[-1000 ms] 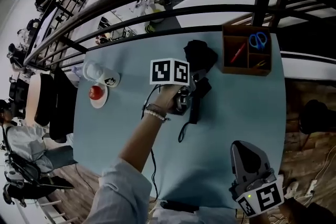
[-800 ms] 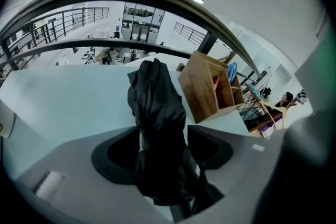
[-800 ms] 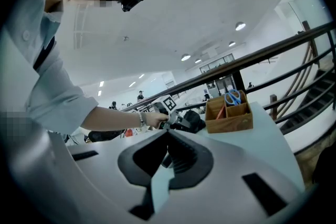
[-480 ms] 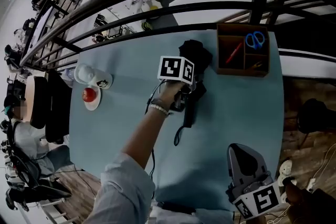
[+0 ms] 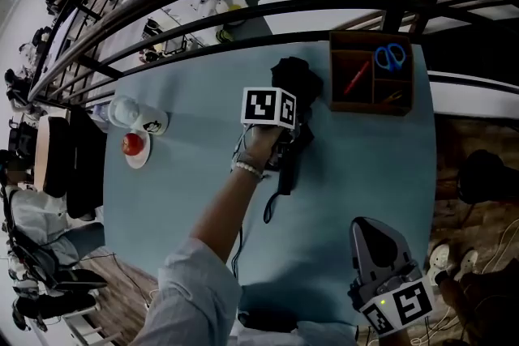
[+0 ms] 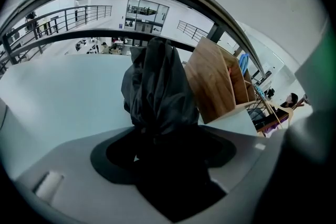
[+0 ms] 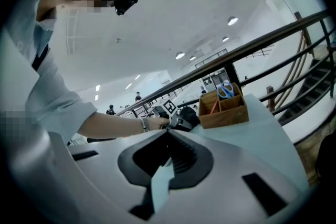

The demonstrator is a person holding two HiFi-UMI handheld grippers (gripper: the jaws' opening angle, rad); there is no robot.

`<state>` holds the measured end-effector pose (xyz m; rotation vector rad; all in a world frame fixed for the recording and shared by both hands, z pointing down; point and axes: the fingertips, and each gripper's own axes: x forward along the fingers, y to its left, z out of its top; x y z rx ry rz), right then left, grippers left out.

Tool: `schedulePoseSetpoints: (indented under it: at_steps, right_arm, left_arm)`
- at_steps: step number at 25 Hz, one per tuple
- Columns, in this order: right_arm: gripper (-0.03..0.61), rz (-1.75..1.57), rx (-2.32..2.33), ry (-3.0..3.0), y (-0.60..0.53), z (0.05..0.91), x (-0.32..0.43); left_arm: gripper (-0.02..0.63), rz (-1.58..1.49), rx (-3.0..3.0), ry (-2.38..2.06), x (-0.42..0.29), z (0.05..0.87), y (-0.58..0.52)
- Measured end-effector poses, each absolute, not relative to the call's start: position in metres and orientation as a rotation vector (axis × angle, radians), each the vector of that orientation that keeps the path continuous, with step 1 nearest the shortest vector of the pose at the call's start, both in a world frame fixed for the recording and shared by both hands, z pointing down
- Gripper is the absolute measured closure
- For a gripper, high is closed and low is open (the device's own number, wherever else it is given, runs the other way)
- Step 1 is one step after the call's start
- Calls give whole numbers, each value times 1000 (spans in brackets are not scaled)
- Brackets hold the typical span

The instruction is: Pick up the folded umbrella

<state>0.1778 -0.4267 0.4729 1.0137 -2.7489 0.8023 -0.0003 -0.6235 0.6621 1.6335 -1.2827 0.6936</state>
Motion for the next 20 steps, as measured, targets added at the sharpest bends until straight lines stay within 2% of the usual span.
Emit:
schedulePoseSetpoints:
  at_steps: [6,20]
  right_arm:
    - [579,779,1017,-2747,-417,471,179]
    - [578,662,1072,-2767,-394,438,169]
  left_arm:
    - [325,626,1671,-1208,0,658,-623]
    - [327,418,1907,-1212,7,578,-611]
